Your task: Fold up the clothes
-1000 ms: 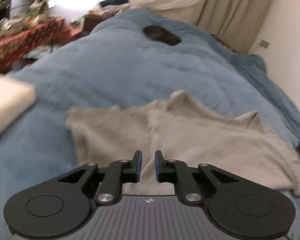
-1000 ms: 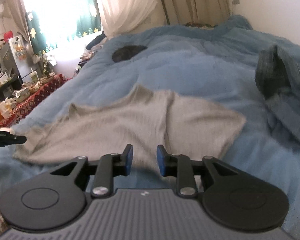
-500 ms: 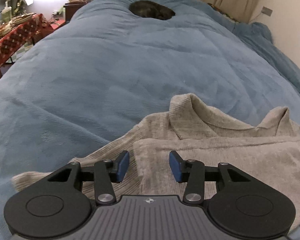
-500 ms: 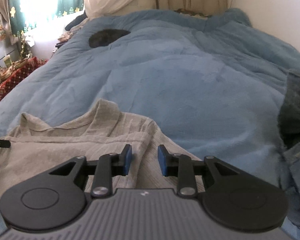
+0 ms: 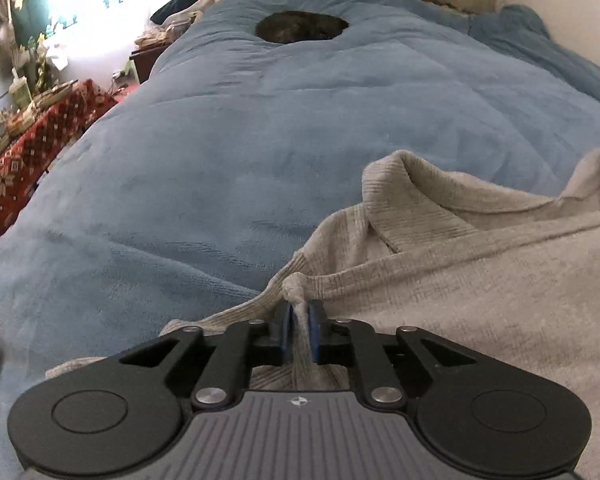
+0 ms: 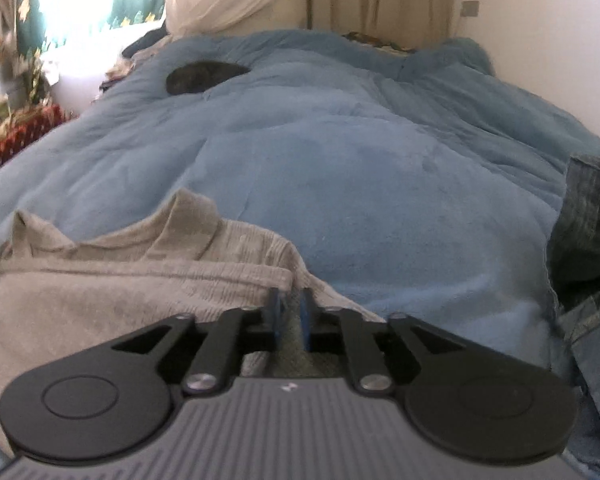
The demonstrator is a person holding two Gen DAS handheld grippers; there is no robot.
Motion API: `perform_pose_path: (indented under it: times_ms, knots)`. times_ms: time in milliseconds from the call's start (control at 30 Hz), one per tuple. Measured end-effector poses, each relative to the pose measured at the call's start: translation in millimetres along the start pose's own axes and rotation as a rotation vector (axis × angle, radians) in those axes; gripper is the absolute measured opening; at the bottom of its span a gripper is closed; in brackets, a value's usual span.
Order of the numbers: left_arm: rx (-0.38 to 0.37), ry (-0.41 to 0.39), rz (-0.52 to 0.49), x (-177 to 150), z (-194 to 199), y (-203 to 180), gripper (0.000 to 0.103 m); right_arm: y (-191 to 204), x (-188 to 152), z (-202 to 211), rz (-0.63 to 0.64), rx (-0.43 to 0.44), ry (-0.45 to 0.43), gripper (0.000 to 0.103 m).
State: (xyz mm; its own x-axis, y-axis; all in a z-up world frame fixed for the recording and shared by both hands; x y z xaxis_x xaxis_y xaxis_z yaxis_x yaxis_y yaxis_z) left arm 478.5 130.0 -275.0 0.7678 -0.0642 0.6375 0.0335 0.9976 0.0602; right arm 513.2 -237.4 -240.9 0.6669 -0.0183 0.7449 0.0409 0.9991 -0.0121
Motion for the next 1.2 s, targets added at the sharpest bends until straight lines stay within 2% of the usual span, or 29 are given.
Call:
perform_pose_path:
  times_ms: [33, 67, 100, 233, 300, 367, 467, 567, 633, 700, 867, 1033, 1133, 1200]
  knots:
    - [-0.003, -0.004, 0.015, 2, 3, 2, 0.029, -2, 2, 4, -0.009, -0.004, -0.011, 0.034]
    - [-0.019, -0.01, 0.044, 3, 6, 5, 0.038, -3, 3, 9, -0.02, -0.003, -0.021, 0.049]
    - [-0.049, -0.019, 0.086, 4, 10, 9, 0.05, -5, 5, 15, -0.038, 0.006, -0.028, 0.058]
    - [-0.096, -0.055, 0.155, 9, 37, 9, 0.05, -1, 4, 43, -0.075, 0.021, -0.069, 0.064]
    - [-0.117, -0.084, 0.173, 7, 56, 0, 0.052, 9, -2, 62, -0.065, 0.023, -0.1, 0.073]
    - [-0.147, -0.123, 0.193, -2, 75, -11, 0.054, 22, -10, 80, -0.057, 0.029, -0.136, 0.076]
    - [-0.176, -0.188, 0.187, -19, 94, -38, 0.054, 50, -32, 102, -0.022, 0.06, -0.202, 0.076]
    - [-0.189, -0.238, 0.128, -40, 99, -71, 0.051, 81, -58, 101, 0.078, 0.057, -0.254, 0.076]
    - [-0.193, -0.223, 0.11, -55, 92, -86, 0.044, 100, -80, 95, 0.18, 0.005, -0.248, 0.075]
    - [-0.192, -0.208, 0.093, -70, 86, -96, 0.044, 112, -99, 89, 0.236, -0.013, -0.219, 0.074]
    - [-0.155, -0.217, 0.054, -101, 75, -103, 0.047, 114, -132, 88, 0.23, -0.017, -0.196, 0.075]
    - [-0.113, -0.275, 0.055, -107, 86, -102, 0.048, 109, -140, 95, 0.21, -0.01, -0.237, 0.075]
    - [-0.081, -0.339, 0.043, -113, 108, -103, 0.046, 107, -138, 116, 0.161, -0.003, -0.284, 0.073]
    - [-0.041, -0.379, 0.012, -118, 115, -108, 0.042, 110, -135, 130, 0.102, 0.039, -0.314, 0.055]
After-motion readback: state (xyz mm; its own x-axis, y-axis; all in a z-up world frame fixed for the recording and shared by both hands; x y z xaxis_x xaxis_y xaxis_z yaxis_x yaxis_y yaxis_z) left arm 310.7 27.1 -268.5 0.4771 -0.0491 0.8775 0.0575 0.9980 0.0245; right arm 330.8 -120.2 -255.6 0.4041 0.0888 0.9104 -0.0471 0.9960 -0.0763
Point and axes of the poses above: each gripper's, at about its wrist camera, not at the fingertips, and z roughly against the way its jaws point, y to its left, x to its top, the point moved 8 cm from there along -z, roughly the way its jaws point, and after that the axes turned 2 degrees about y, right-handed, at the moved point
